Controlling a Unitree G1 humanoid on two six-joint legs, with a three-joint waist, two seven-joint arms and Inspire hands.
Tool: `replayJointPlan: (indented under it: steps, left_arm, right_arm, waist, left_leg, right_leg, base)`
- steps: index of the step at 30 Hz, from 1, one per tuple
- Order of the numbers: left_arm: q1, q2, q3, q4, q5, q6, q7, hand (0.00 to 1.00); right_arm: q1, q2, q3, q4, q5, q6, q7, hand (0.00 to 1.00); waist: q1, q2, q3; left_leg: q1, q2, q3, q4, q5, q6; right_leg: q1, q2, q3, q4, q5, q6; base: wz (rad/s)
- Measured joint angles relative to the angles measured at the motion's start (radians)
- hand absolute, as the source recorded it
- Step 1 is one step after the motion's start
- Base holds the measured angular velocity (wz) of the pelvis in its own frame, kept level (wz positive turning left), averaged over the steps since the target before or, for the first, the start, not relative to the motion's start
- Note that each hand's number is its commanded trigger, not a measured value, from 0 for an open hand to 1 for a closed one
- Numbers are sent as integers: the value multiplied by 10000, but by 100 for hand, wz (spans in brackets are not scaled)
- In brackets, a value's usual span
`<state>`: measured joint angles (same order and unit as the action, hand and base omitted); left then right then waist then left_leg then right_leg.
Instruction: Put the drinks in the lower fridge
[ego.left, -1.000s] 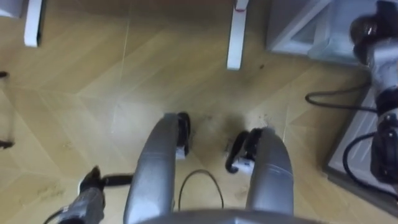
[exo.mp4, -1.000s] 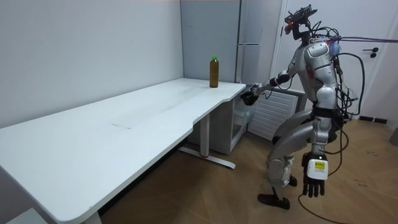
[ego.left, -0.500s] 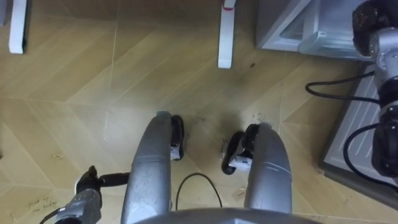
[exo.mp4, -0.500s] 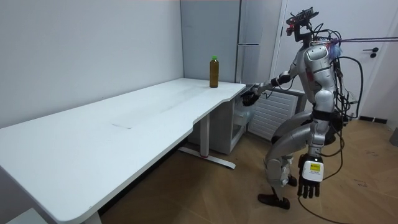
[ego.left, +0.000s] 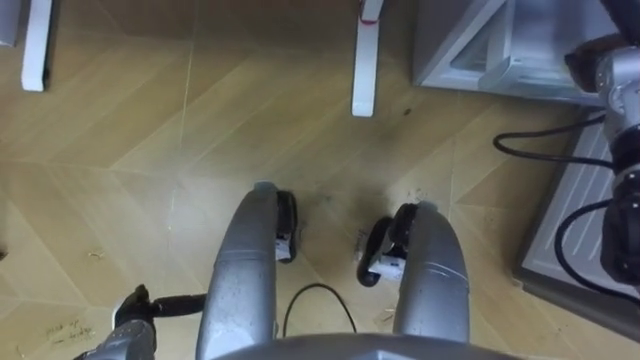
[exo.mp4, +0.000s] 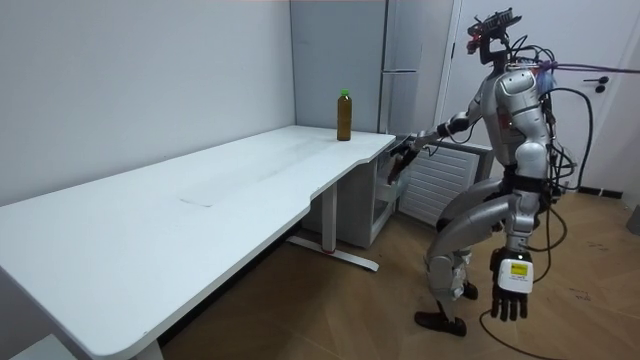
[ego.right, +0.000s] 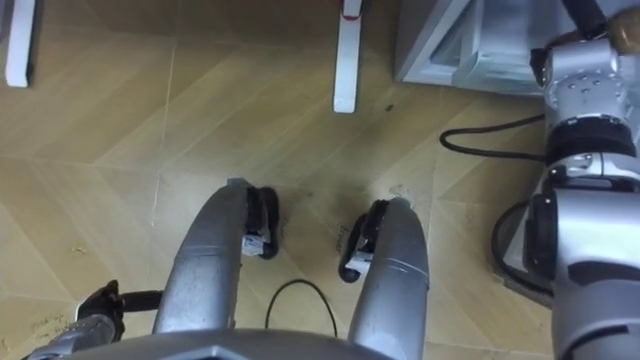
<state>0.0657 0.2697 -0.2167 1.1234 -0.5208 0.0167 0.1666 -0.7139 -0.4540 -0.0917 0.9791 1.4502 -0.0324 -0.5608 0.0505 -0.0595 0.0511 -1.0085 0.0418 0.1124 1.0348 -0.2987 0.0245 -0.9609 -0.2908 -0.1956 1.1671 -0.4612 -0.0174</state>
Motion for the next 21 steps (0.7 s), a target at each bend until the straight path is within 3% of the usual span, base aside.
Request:
replayJointPlan:
  steps: [8,12,15,21]
  left_arm:
    - [129,0,-247,-8,25,-9,-50,0]
    - [323,-27,-239,-1,16,41,-279,0]
    - [427,-60,-233,8,8,104,-432,0]
    - [467,-58,9,-33,16,277,-844,0]
  right_arm:
    - [249,-1,131,99,52,-1,187,0]
    - [608,-1,273,447,54,0,618,0]
    - [882,-3,277,706,50,-3,952,0]
    - [1673,-4,270,714,-36,-7,1716,0]
  waist:
    - [135,3,-3]
    - [319,85,-52]
    - [387,93,-57]
    - [362,157,-100]
  left_leg:
    - [492,-22,72,-141,-43,33]
    - [1099,28,-4,-496,-51,-2]
    - [1687,13,9,-802,-65,-17]
    - [2649,-3,2,-1426,-62,-72]
  right_leg:
    - [461,-19,41,-131,-2,13]
    - [1157,153,-66,-628,37,148]
    - [1758,188,-114,-974,95,145]
    - [2724,391,-105,-1671,174,296]
  base:
    - [-1]
    - [0]
    - [-1]
    - [-2]
